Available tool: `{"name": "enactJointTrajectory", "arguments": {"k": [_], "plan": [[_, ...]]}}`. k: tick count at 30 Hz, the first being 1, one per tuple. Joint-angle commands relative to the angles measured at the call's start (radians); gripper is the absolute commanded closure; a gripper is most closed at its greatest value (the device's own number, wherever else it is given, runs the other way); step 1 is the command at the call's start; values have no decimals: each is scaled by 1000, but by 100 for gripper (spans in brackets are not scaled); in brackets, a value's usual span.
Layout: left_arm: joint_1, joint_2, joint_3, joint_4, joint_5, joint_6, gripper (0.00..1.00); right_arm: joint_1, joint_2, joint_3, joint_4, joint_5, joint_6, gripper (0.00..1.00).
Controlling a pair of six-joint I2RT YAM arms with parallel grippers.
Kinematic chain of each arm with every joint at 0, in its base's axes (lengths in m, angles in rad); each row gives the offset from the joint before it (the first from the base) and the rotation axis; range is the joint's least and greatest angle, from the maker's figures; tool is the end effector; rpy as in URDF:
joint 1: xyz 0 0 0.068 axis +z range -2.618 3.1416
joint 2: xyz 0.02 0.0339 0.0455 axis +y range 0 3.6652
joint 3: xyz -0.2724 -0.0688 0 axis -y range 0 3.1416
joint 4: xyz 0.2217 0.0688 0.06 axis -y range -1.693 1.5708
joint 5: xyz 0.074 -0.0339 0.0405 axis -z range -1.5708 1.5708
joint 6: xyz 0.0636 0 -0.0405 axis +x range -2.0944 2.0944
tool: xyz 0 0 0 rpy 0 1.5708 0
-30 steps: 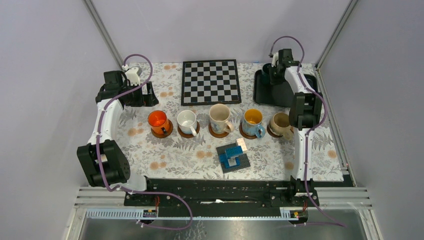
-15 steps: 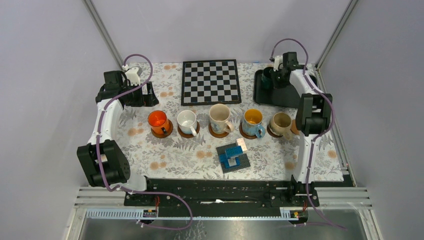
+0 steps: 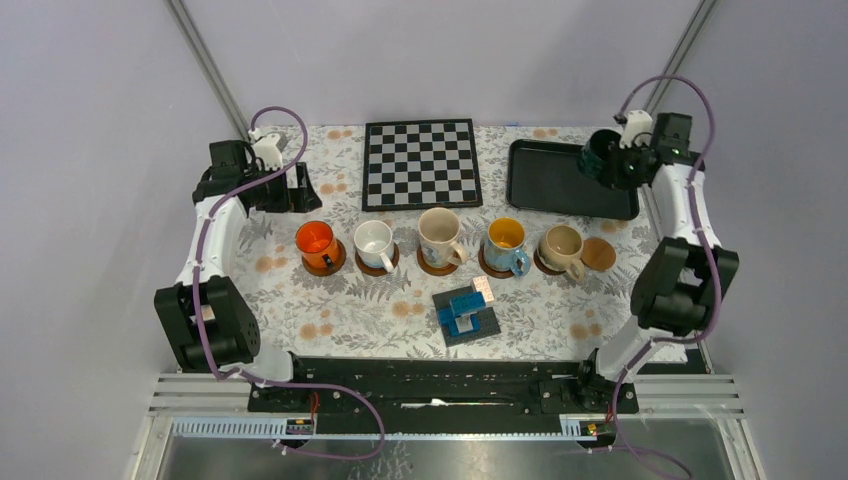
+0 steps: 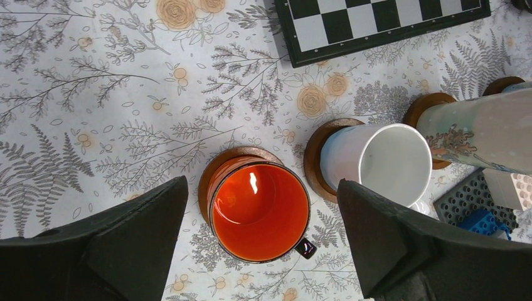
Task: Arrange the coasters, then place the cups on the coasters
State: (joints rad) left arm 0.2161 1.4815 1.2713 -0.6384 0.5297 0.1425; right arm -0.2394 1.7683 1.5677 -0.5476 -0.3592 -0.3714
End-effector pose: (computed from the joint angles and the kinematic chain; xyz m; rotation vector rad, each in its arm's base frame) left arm 0.3099 0.0351 0.3005 0.1512 2.3136 -0.4602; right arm 0.3944 -0.0733 0.3044 -0.3270 2.2393 0.0948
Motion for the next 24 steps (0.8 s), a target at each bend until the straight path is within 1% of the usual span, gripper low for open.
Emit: {"name": "enactJointTrajectory", "arguments": {"k": [1, 7, 12, 21, 24], "plan": [[-13, 15, 49, 20, 55, 4, 1, -72, -184, -115, -23, -110, -75, 100], [-44, 22, 53, 28, 55, -7, 1, -193, -351, -306, -85, -169, -191, 100], [-66, 17, 54, 31, 50, -15, 1, -251, -427, -440, -89, -178, -243, 100], [-81, 17, 68, 39, 44, -36, 1, -264, -477, -618, 57, -143, -254, 98], [-83, 17, 77, 39, 40, -40, 1, -264, -497, -663, 78, -123, -290, 98]]}}
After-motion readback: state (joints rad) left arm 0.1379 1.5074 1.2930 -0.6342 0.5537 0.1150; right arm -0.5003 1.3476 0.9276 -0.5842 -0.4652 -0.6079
